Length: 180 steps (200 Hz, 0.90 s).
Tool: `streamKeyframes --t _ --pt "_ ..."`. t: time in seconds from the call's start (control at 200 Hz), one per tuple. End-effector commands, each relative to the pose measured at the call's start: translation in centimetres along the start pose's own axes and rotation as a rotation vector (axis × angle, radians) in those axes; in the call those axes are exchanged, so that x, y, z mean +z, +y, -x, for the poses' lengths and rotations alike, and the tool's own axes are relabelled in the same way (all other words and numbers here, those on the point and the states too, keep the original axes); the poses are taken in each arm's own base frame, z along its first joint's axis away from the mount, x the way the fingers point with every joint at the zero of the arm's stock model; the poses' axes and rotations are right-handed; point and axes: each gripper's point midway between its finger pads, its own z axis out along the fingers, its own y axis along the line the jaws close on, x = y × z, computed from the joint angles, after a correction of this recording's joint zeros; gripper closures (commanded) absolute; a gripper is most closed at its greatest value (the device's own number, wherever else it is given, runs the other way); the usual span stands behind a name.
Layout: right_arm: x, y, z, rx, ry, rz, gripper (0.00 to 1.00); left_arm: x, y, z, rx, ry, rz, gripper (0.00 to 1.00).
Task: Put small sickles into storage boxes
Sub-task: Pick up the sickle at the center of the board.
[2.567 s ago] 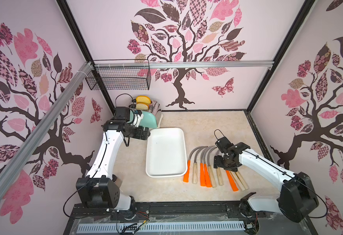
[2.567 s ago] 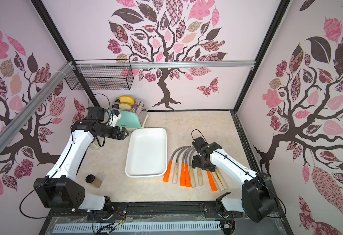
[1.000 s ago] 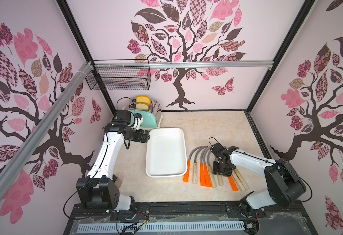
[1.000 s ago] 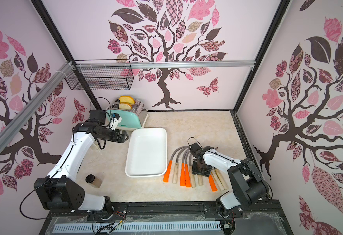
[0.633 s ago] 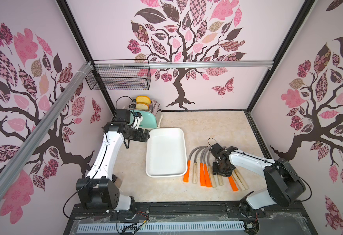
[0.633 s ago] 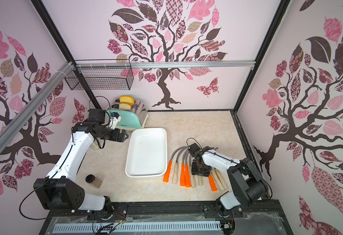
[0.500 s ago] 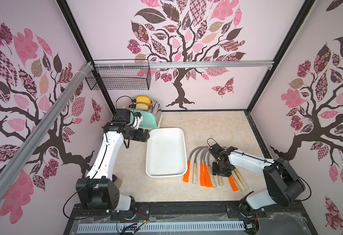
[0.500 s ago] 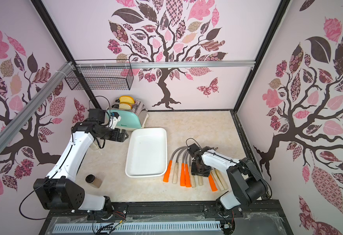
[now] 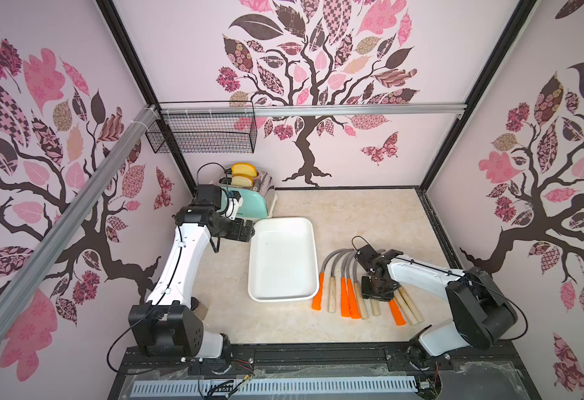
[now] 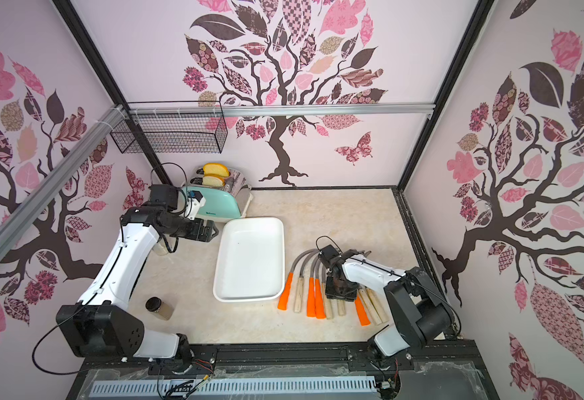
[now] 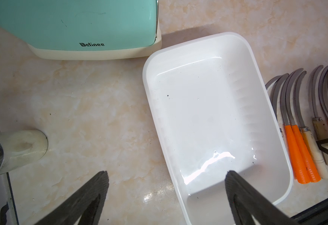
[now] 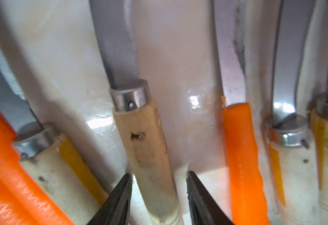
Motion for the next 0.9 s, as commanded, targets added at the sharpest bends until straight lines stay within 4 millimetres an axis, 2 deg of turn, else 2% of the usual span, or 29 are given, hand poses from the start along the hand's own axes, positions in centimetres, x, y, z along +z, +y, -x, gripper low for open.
streamKeyframes --t 0.0,0.435,0.895 --pt "0.4 -0.6 -0.7 0.0 0.014 -0.029 0.53 -1.7 -0.2 0.7 0.023 -0.046 0.007 0.02" --pt "0.7 0.6 0.1 -0.018 0.009 -0.004 0.59 -1.8 -0.2 0.8 0.021 -0.053 0.01 0.02" --pt "1.3 0.9 0.8 -0.036 0.006 -0.022 0.63 -1.6 0.1 1.1 0.013 -0.059 0.024 0.02"
